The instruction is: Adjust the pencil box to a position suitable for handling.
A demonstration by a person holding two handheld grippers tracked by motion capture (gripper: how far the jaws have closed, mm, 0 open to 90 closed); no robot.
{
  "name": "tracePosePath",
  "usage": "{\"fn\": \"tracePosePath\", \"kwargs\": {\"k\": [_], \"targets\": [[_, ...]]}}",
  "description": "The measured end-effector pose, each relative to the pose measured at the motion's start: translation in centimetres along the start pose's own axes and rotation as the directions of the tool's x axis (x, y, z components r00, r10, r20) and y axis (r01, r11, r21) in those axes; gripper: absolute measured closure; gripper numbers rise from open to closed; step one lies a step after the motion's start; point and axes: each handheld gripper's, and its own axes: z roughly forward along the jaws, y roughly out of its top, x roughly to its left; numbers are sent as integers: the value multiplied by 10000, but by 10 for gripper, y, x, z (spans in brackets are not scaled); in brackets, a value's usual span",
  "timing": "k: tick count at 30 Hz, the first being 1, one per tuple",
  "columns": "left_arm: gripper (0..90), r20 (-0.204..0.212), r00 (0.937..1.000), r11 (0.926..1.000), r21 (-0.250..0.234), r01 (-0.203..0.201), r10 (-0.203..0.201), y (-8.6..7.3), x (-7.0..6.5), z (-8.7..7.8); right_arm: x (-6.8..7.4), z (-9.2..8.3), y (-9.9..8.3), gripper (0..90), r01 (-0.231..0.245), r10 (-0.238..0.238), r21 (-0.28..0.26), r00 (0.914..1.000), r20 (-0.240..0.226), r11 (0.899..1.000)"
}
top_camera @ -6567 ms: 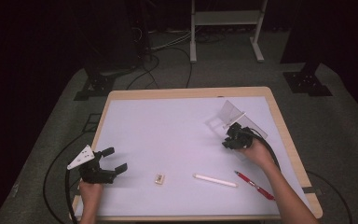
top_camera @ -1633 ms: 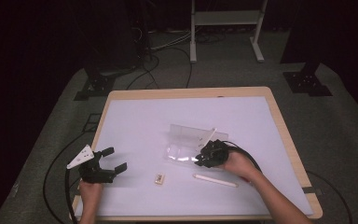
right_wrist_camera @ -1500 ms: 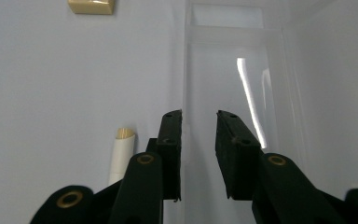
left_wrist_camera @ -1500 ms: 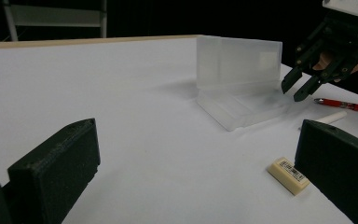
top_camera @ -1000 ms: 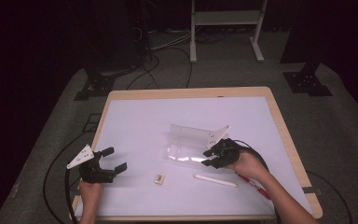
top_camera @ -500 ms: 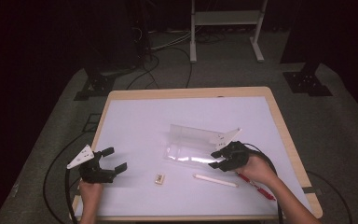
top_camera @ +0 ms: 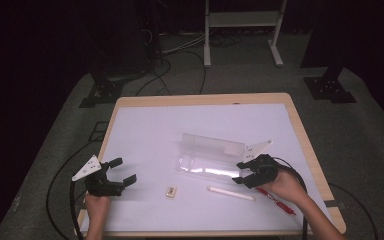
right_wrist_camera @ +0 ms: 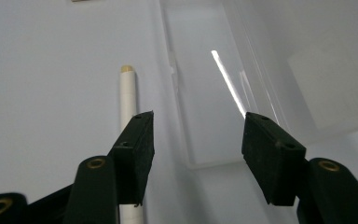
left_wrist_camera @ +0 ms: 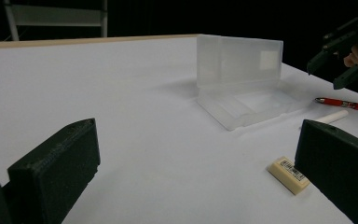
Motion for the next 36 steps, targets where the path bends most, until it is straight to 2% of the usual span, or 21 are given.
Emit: {"fn": "tracePosePath", "kwargs": {"k": [7,15,26,36], "targets": [[0,-14,10000,10000,-16,-32,32,0,0,0,-1,-9,-12,374,-294,298,-196,9993,243,9994],[0,-15,10000,10000,-22,-27,27,0,0,0,-1,-18,-25,332,-632,639,-170,9970,440,9979],[0,-31,10000,10000,-44,-15,15,0,-1,0,4,-29,-40,340,-805,810,-96,9942,705,9967],[0,-30,10000,10000,-14,-15,15,0,0,0,7,-40,-56,408,-1077,1068,56,9902,896,9942]]}}
